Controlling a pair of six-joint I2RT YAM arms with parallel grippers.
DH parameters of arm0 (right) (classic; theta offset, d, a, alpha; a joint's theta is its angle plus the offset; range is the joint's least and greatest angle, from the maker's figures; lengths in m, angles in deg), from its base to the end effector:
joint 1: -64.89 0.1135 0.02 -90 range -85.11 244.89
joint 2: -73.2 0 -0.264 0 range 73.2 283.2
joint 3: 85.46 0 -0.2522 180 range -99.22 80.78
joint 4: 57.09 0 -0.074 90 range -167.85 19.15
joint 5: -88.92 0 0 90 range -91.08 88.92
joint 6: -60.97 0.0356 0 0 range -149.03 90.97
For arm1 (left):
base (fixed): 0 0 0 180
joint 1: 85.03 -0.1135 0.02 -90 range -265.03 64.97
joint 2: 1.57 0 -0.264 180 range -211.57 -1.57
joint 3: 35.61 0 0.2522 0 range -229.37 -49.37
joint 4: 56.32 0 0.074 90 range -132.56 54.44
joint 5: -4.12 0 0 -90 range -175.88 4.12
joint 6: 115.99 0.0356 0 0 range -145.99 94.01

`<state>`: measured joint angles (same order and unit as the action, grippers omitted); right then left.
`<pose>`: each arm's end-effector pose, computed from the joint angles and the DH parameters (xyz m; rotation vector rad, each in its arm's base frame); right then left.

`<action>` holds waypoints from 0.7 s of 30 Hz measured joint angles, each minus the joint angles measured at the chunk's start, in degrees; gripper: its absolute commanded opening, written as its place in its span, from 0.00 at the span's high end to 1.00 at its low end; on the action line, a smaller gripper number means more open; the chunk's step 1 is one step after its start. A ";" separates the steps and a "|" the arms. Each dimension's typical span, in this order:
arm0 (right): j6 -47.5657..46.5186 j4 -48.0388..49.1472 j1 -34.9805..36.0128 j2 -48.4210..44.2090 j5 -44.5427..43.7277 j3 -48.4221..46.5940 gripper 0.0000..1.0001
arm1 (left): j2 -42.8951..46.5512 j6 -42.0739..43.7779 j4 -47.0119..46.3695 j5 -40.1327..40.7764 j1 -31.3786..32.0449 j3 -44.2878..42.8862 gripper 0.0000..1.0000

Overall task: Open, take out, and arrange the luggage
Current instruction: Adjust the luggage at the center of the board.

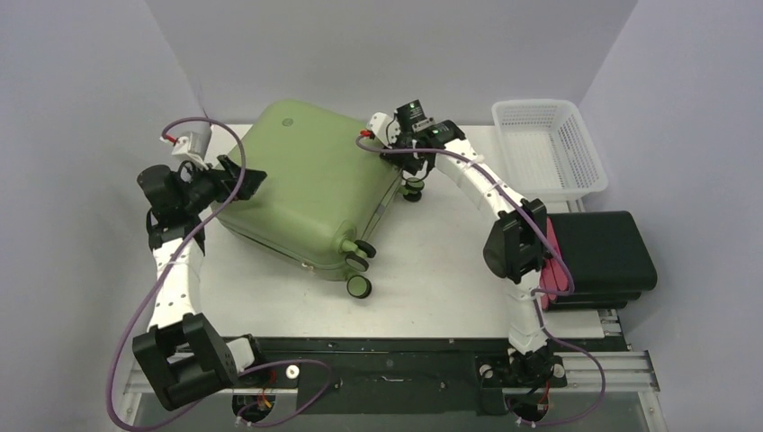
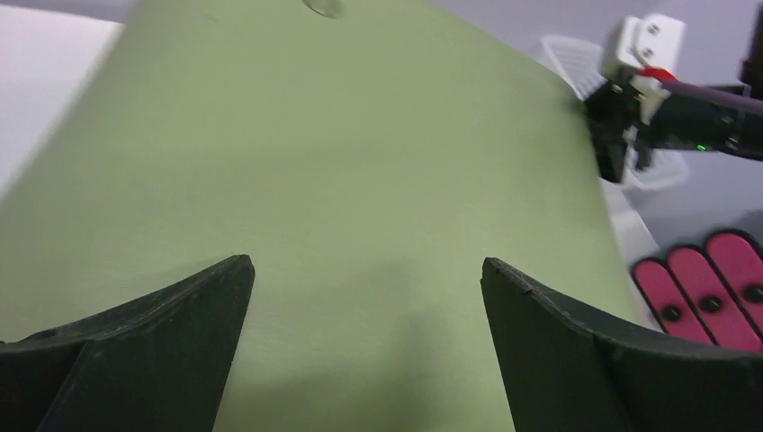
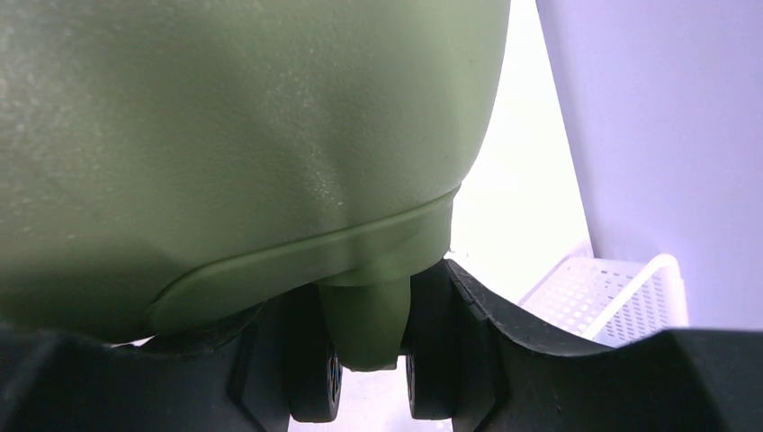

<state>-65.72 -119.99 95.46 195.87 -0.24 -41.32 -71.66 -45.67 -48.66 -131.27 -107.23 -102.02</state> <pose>0.4121 0.2440 0.3097 -1.3560 2.0267 -0.0299 0.2678 0.0819 0.3261 -0.0620 1.7541 -0.6643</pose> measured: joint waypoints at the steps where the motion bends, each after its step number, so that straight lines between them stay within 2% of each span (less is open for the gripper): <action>1: 0.42 0.48 0.52 0.00 -0.81 0.09 0.67 | 0.92 -0.07 1.38 -1.70 0.72 0.22 0.04; 5: 0.98 2.40 2.49 0.00 -4.37 0.68 0.38 | 2.16 -0.13 3.78 -5.92 1.75 0.76 0.04; 7: 1.46 4.26 2.93 -0.28 -8.11 1.27 0.31 | 2.36 -0.11 4.35 -6.95 1.73 0.76 0.04; 14: 3.15 5.31 1.92 -10.01 -9.33 8.87 0.21 | 4.39 4.70 9.16 -7.67 2.25 0.35 0.04; 17: 5.14 6.45 -0.39 -18.95 -9.35 14.40 0.20 | 4.98 7.93 11.10 -5.99 3.06 0.09 0.04; 21: 9.84 8.52 -3.06 -35.50 -7.37 25.73 0.19 | 5.05 9.31 11.10 -3.50 3.23 0.07 0.04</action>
<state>-55.88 -111.47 92.40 160.38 -7.61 -15.60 -66.61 -36.36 -37.56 -134.76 -103.99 -101.95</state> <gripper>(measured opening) 0.806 0.964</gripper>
